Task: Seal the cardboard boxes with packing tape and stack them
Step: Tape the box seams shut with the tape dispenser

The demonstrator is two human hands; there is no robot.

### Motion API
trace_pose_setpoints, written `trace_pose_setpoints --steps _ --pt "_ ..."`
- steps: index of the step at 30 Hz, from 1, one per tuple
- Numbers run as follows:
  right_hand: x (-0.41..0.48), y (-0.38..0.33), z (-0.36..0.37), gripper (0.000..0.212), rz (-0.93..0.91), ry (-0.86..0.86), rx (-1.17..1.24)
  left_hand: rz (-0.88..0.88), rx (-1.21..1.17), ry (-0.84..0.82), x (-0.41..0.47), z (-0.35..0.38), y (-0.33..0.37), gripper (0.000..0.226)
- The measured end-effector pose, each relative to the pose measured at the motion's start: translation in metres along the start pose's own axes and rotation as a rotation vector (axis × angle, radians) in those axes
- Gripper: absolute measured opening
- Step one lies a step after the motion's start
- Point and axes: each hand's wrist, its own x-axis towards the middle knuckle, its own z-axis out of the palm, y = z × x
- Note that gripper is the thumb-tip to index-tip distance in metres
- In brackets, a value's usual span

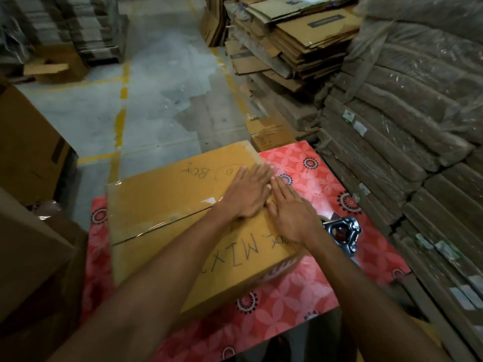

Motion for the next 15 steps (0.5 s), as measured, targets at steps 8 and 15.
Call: trace_pose_setpoints --steps 8,15 --pt "-0.026 -0.004 0.002 0.064 0.034 0.036 -0.070 -0.045 -0.044 0.054 -0.020 0.002 0.009 0.056" --pt "-0.116 0.002 0.039 0.060 0.170 0.332 0.143 -0.070 -0.061 0.028 -0.022 0.001 0.011 0.058"
